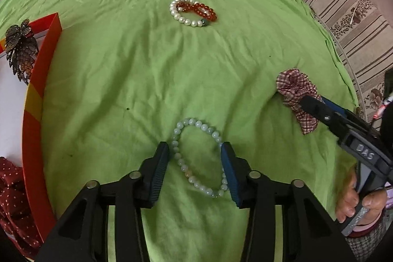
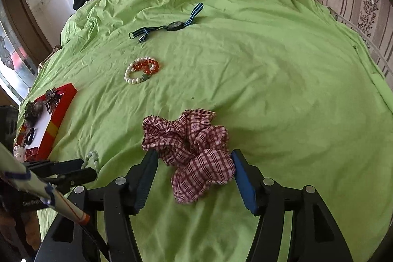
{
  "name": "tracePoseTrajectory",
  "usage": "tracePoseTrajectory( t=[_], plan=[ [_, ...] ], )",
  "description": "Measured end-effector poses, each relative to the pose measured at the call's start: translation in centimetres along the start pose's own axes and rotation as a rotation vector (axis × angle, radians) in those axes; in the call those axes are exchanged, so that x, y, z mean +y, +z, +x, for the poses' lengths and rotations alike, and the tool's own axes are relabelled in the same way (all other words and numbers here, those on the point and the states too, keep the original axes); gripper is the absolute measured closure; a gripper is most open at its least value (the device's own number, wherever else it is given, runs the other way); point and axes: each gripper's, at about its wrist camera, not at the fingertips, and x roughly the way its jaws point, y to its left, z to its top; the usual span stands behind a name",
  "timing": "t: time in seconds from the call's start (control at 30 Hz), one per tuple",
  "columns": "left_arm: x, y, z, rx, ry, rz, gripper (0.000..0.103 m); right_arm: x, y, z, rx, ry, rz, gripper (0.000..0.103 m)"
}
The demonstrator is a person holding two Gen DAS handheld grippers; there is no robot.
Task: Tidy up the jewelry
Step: 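Grasp the grey-green bead bracelet with left tool while right tool grasps plaid scrunchie, then carry bracelet and plaid scrunchie into the tray and open both tools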
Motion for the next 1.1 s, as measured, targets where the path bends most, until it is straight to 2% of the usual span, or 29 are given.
tracePoseTrajectory(
  t=[0.03, 0.1, 0.13, 0.23, 0.5, 0.6, 0.9, 1.1],
  plan=[
    [0.0, 0.0, 0.2, 0.006, -0.003, 0.002, 0.097, 0.2, 0.0, 0.1, 0.002, -0.001, -0.003, 0.037],
    [0.2, -0.1, 0.1, 0.008, -0.022, -0.007, 0.097, 0.8, -0.1, 0.8, 0.013, -0.017, -0.016, 0.052],
    [0.1, -0.1, -0.1, 0.001, -0.025, -0.006, 0.097, 1.0, -0.1, 1.1, 0.026, -0.018, -0.018, 0.074],
    [0.1, -0.3, -1.1, -0.016, -0.036, -0.008, 0.097, 1.1, -0.2, 1.2, 0.038, -0.006, -0.003, 0.085],
    [0.7, -1.3, -8.6, -0.118, -0.145, -0.048, 0.098, 3.0, -0.3, -2.9, -0.026, 0.010, -0.020, 0.088],
    [1.5, -1.6, -11.0, -0.159, -0.160, -0.071, 0.098, 4.2, -0.2, -4.5, -0.051, 0.020, -0.032, 0.088],
    [7.5, -3.5, -18.8, -0.299, -0.095, -0.162, 0.098, 10.3, -0.9, -7.1, -0.057, 0.113, -0.107, 0.088],
    [13.9, -5.3, -20.1, -0.326, -0.032, -0.301, 0.098, 15.6, -1.0, -6.8, -0.033, 0.167, -0.185, 0.088]
  ],
)
